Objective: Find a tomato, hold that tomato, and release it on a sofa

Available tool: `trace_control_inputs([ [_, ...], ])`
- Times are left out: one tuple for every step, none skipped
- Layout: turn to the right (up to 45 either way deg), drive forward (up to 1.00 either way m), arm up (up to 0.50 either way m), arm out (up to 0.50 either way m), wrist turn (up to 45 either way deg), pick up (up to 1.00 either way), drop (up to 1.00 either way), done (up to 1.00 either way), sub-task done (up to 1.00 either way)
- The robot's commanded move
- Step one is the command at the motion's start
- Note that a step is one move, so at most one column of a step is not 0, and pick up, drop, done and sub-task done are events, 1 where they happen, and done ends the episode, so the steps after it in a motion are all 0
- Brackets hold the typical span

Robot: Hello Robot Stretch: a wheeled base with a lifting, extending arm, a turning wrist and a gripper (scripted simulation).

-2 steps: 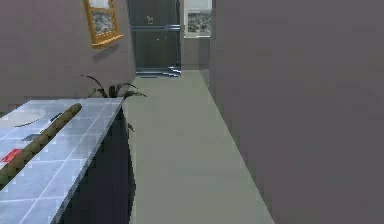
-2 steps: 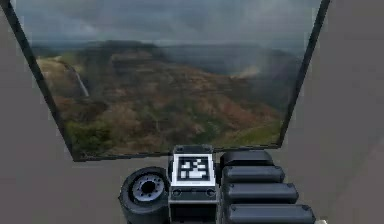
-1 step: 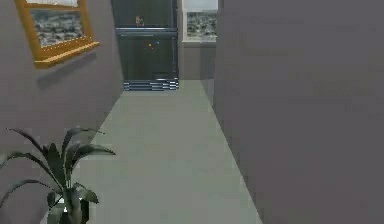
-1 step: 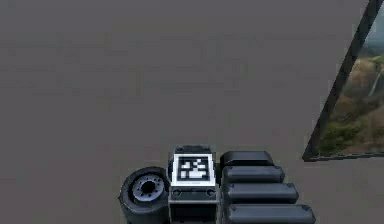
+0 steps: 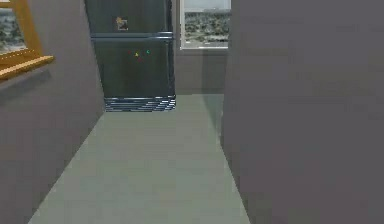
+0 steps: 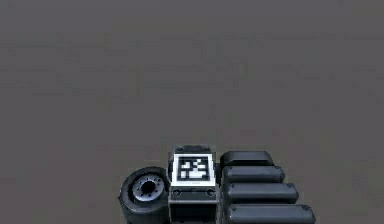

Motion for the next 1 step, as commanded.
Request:
trace_control_inputs([
  [-3.0, 0.0, 0.0, 0.0, 0.0, 0.0, 0.0, 0.0, 0.0],
])
